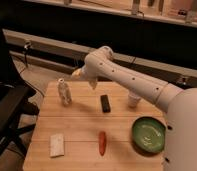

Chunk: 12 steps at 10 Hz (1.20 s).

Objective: Knock the bottle over

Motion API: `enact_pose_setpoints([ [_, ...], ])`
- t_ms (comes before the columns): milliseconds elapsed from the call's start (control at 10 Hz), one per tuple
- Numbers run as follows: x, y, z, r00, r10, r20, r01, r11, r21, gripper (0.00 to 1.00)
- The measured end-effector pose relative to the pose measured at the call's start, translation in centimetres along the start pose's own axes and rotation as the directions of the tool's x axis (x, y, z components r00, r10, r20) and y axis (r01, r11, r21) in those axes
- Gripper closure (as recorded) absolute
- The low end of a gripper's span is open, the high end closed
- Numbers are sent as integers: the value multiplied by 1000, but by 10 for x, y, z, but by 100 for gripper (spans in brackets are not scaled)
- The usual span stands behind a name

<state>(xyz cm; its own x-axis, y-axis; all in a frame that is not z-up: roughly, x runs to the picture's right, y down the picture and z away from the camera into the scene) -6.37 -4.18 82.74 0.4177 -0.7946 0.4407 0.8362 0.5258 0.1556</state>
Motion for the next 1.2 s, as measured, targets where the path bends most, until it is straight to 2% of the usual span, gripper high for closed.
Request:
enact_pose_setpoints([
  [800,-3,-19,27,999,-40,17,40,999,4,20],
  [1200,-10,-36,41,997,-72,28,72,997,10,20],
])
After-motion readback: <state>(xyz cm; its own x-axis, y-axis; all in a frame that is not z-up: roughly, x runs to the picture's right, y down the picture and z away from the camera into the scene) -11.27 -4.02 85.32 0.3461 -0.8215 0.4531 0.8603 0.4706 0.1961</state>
